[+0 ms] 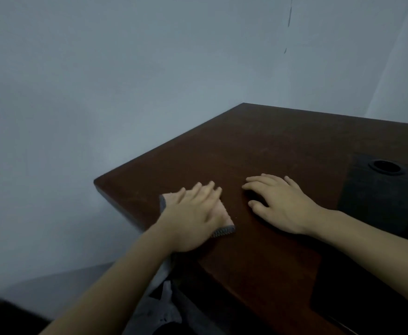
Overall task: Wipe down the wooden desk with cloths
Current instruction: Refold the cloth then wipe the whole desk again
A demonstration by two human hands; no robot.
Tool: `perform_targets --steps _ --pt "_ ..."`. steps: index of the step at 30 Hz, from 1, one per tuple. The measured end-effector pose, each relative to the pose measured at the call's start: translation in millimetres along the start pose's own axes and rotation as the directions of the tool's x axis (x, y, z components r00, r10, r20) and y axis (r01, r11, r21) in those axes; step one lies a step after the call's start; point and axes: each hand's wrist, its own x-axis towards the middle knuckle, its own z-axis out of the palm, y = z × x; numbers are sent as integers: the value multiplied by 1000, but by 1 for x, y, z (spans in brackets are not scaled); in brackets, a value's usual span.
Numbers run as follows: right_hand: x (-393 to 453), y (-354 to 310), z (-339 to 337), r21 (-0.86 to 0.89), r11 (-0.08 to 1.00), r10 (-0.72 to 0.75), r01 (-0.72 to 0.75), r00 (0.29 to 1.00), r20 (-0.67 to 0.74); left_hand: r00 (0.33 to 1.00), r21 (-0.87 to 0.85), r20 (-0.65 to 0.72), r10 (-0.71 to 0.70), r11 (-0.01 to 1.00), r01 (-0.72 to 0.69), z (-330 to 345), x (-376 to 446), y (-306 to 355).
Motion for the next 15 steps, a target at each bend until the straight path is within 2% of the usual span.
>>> perform_targets --steps 3,8,15 --pt "14 -4 1 44 999 -24 26 999 -31 995 -8 -39 95 995 -95 10 -20 8" --pt "29 -20 9 69 997 -18 18 1000 7 995 -22 -4 100 995 -100 7 -10 -22" --pt "25 -25 16 41 999 23 -23 1000 8 982 -6 42 -183 983 184 -12 25 -132"
